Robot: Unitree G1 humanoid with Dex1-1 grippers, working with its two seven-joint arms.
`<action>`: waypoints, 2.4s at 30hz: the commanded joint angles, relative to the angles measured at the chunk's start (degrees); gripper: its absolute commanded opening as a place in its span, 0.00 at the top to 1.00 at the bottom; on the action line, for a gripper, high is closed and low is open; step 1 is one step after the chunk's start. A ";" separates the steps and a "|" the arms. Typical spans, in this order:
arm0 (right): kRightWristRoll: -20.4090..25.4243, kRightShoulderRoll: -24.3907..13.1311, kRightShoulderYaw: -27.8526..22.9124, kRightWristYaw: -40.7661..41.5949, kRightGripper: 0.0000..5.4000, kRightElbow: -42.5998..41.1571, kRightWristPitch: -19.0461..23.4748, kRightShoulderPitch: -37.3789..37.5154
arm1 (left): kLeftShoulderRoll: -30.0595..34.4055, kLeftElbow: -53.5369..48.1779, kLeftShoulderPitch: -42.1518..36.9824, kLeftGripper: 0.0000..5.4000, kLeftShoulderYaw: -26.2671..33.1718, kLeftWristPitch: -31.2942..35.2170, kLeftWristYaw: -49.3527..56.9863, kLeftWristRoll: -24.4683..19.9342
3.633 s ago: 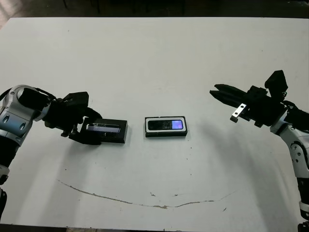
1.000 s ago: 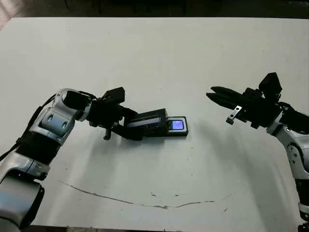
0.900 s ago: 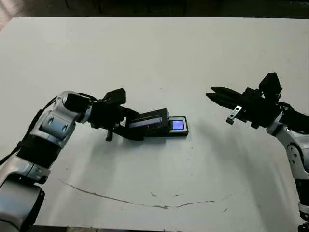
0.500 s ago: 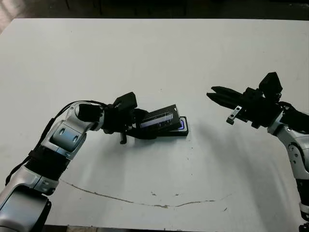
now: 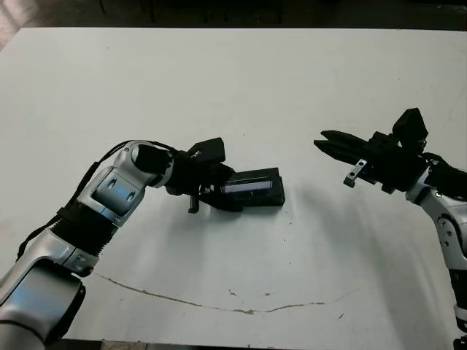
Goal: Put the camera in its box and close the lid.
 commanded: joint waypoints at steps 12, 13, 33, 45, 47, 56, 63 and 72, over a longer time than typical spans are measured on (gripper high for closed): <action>0.45 -0.80 -0.68 -0.69 1.00 -0.94 2.01 1.37 | -8.09 16.21 -1.81 0.73 -7.10 -2.89 2.90 8.34; 0.54 -0.83 -0.72 -0.81 1.00 -1.12 2.44 1.42 | -8.34 16.19 -1.72 0.73 -7.13 -2.30 2.88 8.33; 0.27 -0.26 0.29 0.24 1.00 1.16 -0.33 0.87 | -5.80 -4.05 1.46 0.73 -7.31 26.20 0.01 5.48; 0.36 0.28 1.00 0.45 1.00 1.44 -0.15 0.36 | -2.21 -9.57 0.29 0.73 -8.52 25.33 -0.21 5.82; 0.25 0.15 0.98 0.46 1.00 1.17 -0.30 0.55 | -2.59 -8.77 0.15 0.73 -8.96 23.61 -0.30 5.87; 0.35 -0.11 0.64 0.23 1.00 0.31 0.04 1.23 | -5.56 -5.80 -1.50 0.73 -10.23 21.18 1.20 6.68; -0.34 -0.22 0.89 -0.09 1.00 -0.37 -0.43 1.54 | -6.92 -3.77 -0.85 0.59 -9.92 17.60 2.49 6.78; -0.12 -0.25 0.93 -0.30 1.00 -0.99 0.96 1.41 | -7.09 -4.81 -0.98 0.20 -9.94 21.99 3.97 7.20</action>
